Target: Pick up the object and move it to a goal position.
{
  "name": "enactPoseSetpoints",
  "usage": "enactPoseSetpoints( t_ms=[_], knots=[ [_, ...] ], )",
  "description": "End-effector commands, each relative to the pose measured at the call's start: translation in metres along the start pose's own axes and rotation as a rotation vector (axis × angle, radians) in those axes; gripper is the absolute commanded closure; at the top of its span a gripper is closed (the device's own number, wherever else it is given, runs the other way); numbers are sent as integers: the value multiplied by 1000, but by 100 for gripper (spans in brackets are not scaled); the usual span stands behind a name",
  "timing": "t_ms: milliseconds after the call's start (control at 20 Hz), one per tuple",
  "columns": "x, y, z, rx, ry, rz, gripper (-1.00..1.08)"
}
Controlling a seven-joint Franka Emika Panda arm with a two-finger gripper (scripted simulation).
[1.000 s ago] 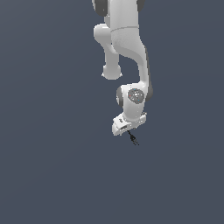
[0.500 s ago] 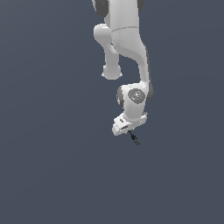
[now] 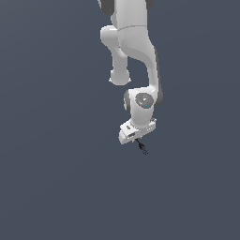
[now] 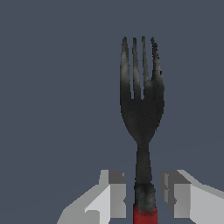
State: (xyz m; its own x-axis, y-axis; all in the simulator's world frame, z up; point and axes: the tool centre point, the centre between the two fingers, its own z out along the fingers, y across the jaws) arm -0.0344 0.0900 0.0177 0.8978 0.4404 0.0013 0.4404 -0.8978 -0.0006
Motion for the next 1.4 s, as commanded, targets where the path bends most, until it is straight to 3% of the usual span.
enactPoseSetpoints(
  t_ms=[0, 1350],
  knots=[
    [-6, 6, -7, -1, 1, 1, 108],
    [-138, 134, -177, 1, 0, 4, 108]
  ],
)
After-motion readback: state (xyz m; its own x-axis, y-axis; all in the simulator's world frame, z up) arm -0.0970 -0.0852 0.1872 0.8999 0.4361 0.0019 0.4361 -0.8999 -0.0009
